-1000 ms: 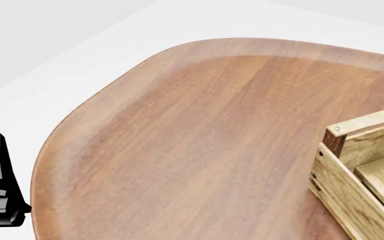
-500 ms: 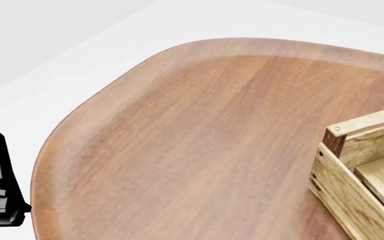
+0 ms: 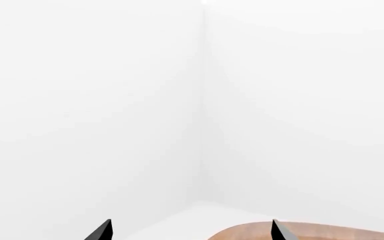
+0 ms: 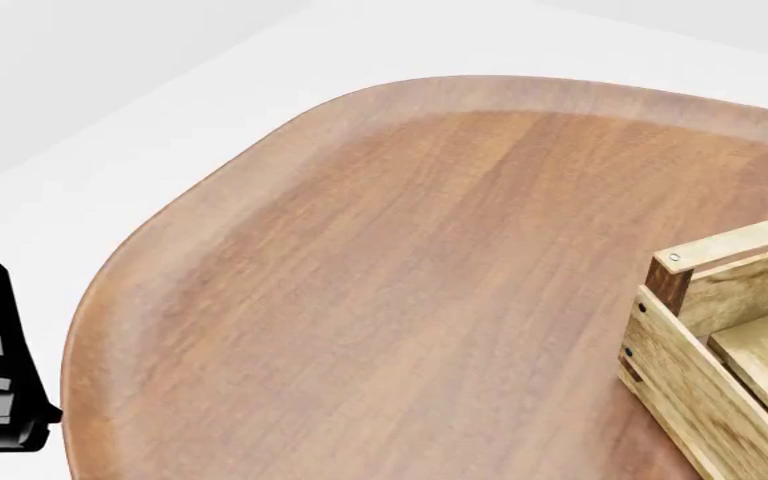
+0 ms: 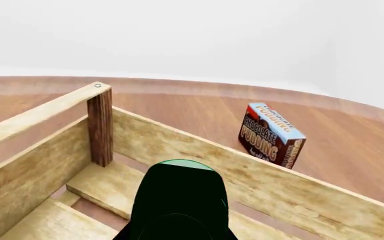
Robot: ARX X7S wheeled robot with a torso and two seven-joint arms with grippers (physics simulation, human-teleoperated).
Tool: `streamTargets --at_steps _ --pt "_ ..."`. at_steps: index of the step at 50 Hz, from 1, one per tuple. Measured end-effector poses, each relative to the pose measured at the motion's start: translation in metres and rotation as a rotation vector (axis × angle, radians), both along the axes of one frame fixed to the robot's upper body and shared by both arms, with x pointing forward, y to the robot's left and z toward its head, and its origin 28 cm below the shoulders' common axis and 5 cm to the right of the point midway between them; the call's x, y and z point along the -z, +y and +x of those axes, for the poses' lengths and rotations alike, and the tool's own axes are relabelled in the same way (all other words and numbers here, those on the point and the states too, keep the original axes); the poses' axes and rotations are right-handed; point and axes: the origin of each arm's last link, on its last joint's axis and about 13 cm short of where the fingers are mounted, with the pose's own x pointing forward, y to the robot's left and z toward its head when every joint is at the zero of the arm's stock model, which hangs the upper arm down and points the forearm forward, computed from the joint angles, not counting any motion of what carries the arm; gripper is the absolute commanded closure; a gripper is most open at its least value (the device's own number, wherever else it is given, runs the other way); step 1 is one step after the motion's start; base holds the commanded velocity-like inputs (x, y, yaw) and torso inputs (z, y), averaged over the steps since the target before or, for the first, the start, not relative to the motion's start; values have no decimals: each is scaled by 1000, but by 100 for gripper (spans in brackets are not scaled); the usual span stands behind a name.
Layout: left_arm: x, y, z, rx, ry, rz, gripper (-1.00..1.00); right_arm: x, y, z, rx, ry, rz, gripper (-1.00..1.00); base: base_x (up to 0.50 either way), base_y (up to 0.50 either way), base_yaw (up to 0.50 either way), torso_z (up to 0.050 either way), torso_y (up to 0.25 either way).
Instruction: Pick up the salad dressing and put it in the tray.
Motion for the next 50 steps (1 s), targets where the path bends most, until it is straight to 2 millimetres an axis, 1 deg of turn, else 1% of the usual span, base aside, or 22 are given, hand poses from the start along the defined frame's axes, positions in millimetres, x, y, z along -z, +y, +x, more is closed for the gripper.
streamTargets --at_steps 23,50 --pt "2 -1 0 1 1 5 -100 23 6 -8 28 1 34 100 0 0 0 0 0" --pt "3 -1 0 7 -1 7 -100 41 10 -16 54 9 42 100 0 0 0 0 1"
